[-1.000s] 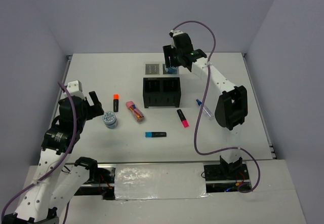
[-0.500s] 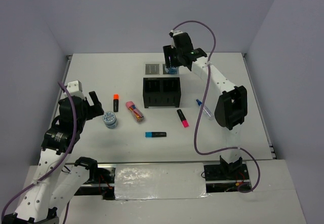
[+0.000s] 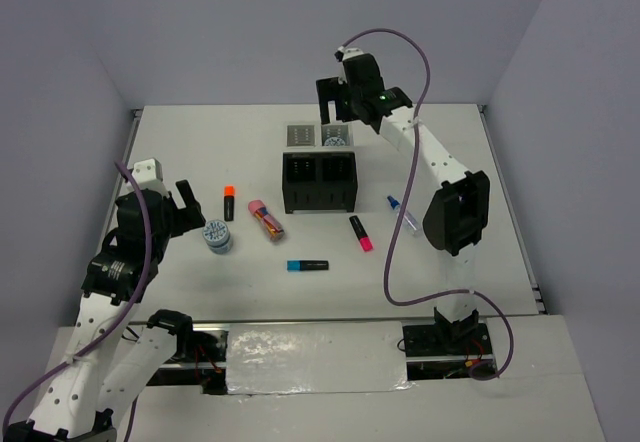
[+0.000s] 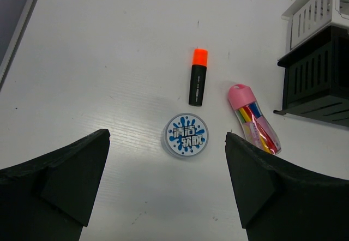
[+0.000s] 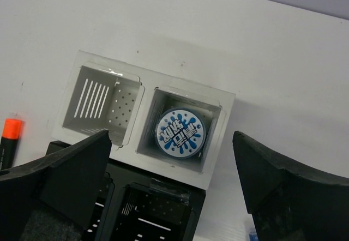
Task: Sort the stationery into containers
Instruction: Pick up the stationery from the center of the board.
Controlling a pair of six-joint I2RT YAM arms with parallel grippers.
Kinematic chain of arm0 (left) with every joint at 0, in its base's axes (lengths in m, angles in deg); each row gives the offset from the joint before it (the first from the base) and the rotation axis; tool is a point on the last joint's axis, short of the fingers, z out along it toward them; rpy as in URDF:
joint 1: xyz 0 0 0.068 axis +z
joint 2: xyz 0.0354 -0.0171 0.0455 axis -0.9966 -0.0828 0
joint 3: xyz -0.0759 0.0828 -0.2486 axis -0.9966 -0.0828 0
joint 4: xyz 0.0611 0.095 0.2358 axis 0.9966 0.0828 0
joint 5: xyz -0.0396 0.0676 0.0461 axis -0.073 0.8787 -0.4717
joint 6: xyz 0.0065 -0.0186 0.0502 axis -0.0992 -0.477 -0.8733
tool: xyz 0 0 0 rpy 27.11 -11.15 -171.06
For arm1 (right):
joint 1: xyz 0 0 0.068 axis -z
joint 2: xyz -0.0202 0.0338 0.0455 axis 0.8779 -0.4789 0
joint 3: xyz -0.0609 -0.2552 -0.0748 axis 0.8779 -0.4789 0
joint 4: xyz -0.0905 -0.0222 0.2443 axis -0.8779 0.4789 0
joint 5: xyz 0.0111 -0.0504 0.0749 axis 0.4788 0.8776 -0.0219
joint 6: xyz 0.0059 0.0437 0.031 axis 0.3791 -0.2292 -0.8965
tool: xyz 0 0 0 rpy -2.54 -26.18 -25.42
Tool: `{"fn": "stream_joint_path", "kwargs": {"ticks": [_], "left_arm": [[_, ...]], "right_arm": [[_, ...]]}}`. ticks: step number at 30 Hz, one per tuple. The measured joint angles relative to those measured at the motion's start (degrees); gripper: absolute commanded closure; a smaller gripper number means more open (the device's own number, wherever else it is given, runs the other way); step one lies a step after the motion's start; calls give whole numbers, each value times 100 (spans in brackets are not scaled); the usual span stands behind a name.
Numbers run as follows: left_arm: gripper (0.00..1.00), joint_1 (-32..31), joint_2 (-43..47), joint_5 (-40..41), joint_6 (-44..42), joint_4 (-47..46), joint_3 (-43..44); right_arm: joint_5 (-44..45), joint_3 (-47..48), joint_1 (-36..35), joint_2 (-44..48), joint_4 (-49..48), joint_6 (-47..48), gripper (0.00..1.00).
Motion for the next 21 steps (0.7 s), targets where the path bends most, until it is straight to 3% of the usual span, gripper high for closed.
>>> {"fn": "stream_joint_path", "kwargs": {"ticks": [7,15,18,21], "left_arm": [[1,2,-83,450,131,127,20],[1,522,7,1692,789,715,212],[1,769,273,2044,988,881,238],[1,850,514,2293,1128,997,297]], "right_arm": [[125,-680,-525,339,-87,-105,0],[282,-1980,-2962,1040,-684,-291,0],[269,-1961,-3615,903,-933,-258,0],[420,-1152,-4044,175,-1056,-127,0]]}}
